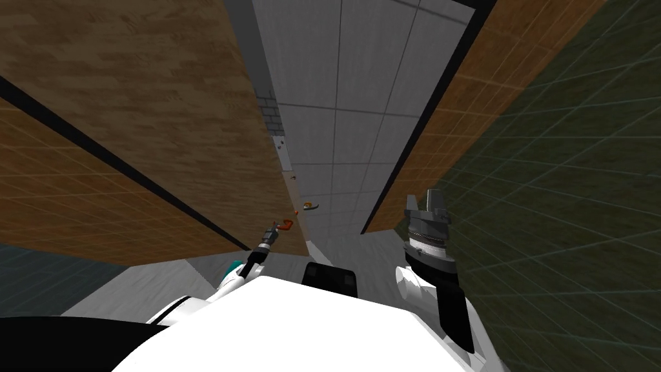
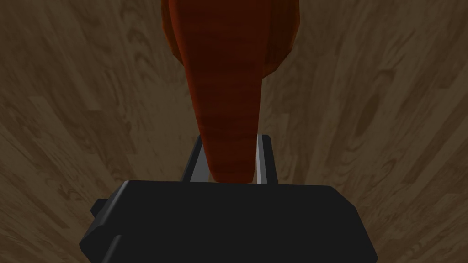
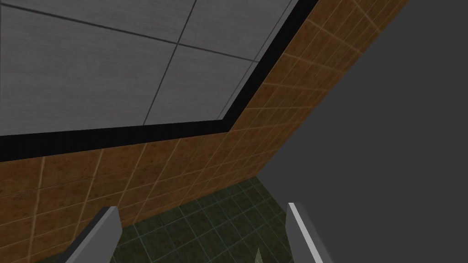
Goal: Pull the door open
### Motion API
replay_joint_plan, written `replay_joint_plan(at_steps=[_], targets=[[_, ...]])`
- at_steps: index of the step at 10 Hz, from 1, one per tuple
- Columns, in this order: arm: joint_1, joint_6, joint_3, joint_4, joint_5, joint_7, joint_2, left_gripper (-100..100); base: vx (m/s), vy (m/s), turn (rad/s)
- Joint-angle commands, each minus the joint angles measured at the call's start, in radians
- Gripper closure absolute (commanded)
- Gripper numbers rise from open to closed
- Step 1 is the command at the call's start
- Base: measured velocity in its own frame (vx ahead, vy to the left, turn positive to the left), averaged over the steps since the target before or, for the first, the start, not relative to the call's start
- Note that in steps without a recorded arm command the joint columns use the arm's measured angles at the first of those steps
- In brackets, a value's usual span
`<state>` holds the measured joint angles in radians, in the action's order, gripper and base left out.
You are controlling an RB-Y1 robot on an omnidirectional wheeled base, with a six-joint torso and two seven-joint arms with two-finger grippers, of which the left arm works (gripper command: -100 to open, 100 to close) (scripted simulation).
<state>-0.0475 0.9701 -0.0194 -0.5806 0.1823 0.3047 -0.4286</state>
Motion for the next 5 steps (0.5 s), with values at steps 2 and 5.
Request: replay_joint_plan(at_steps=[2, 5], targets=[[-0.002, 0.030, -0.041, -0.009, -0.020, 0.029, 0.006, 100, -0.152, 0.051, -0.121], [-0.035, 0.050, -0.043, -0.018, -0.018, 0.040, -0.014, 100, -0.082, 0.032, -0.073]])
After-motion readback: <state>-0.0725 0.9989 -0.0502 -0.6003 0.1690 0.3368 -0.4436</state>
